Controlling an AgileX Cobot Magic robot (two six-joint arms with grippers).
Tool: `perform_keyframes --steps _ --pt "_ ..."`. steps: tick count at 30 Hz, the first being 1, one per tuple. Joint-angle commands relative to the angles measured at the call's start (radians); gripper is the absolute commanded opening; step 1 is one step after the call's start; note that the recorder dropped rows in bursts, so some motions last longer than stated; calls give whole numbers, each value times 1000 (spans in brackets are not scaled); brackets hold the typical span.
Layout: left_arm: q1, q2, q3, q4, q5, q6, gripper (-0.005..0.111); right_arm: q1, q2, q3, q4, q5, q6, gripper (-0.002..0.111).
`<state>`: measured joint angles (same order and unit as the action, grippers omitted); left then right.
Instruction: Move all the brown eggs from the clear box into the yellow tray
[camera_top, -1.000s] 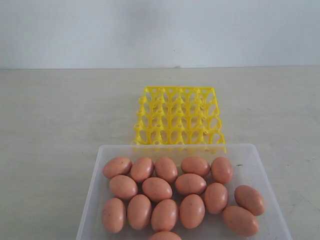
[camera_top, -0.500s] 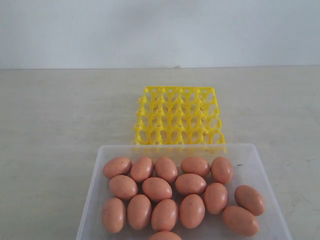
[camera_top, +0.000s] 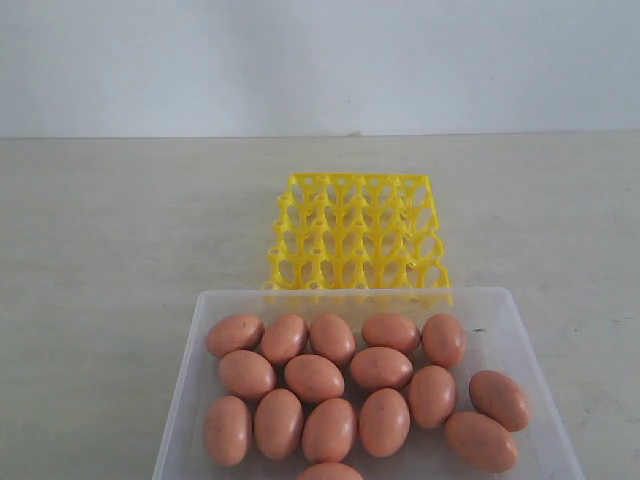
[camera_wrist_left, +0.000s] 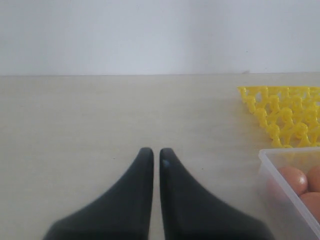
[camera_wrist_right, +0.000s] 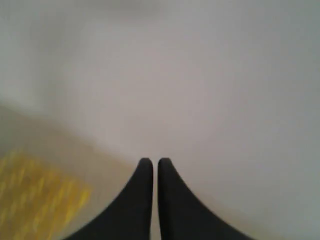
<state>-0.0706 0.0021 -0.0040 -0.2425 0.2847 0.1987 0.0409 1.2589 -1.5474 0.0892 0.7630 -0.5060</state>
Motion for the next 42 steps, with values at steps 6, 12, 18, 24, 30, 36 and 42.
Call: perform_keyframes --steps 6,12,18,24,30,36,42 --pt "-9 -2 4 -1 -1 4 4 74 356 27 246 458 -6 0" --pt "-9 -2 4 -1 -1 4 4 255 358 145 189 458 -162 3" --pt "-9 -2 4 -1 -1 4 4 406 358 289 30 458 -184 39" --pt "-9 -2 4 -1 -1 4 4 459 358 400 -5 458 -120 55" --pt "-9 -2 4 -1 -1 4 4 479 358 505 -59 449 -132 55" --pt "-9 -2 4 -1 -1 4 4 479 358 523 -56 342 -130 55" --pt "-9 -2 4 -1 -1 4 4 479 358 523 -47 273 -130 55"
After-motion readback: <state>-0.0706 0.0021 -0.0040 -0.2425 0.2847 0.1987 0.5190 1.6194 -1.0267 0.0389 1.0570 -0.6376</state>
